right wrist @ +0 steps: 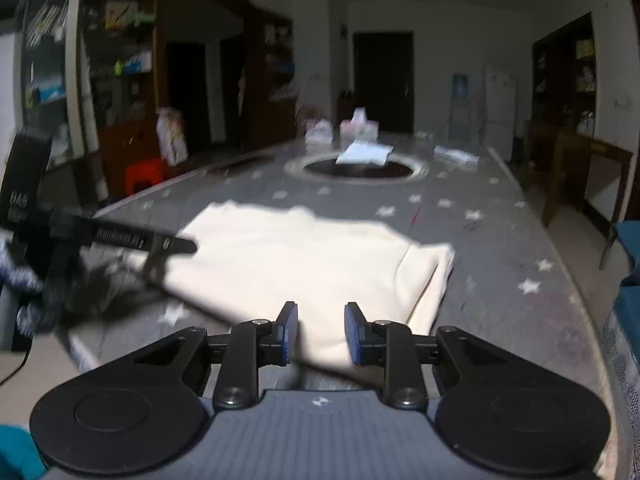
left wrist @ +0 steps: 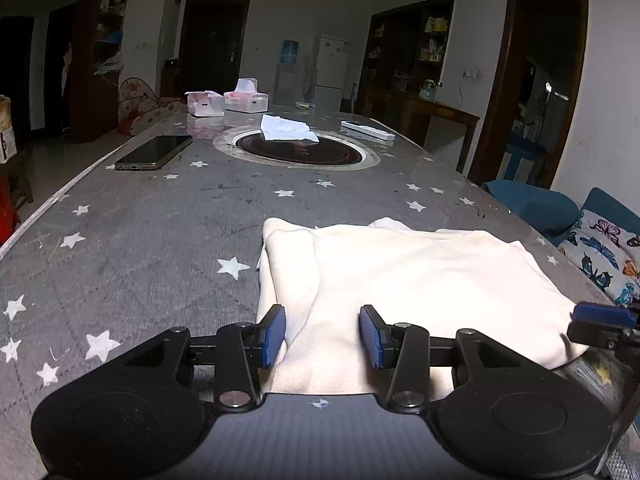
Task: Fold clothes
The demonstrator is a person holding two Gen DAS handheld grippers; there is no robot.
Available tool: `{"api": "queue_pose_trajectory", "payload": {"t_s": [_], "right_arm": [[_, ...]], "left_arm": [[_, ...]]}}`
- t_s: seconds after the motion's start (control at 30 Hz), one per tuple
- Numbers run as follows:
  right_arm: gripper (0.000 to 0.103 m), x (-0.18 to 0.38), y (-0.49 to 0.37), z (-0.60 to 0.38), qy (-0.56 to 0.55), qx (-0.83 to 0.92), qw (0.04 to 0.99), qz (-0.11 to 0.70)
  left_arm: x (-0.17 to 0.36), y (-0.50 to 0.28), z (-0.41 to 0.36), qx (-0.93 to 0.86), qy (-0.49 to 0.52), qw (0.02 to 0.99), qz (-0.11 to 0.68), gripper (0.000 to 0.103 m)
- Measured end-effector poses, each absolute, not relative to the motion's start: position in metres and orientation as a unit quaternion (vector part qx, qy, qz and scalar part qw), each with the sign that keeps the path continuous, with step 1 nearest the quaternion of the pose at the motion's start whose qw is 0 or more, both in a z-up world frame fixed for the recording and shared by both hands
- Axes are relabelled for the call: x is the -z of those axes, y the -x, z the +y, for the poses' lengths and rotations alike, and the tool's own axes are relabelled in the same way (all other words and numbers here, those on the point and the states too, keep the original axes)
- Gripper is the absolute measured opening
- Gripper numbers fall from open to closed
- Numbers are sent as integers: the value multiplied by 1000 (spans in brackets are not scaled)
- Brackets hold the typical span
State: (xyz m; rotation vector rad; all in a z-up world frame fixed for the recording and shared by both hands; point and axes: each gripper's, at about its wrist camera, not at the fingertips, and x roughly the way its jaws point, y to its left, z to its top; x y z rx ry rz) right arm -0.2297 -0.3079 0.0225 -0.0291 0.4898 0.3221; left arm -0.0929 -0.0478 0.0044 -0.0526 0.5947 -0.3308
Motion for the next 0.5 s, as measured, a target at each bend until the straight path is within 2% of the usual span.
{"api": "queue_pose_trajectory", "payload": {"t_s": [0.5], "right_arm": [[26,-15,233,-307,34,-178,944,277]], "left_arm": [[-9,128,-41,165,39,935,312,45]]}}
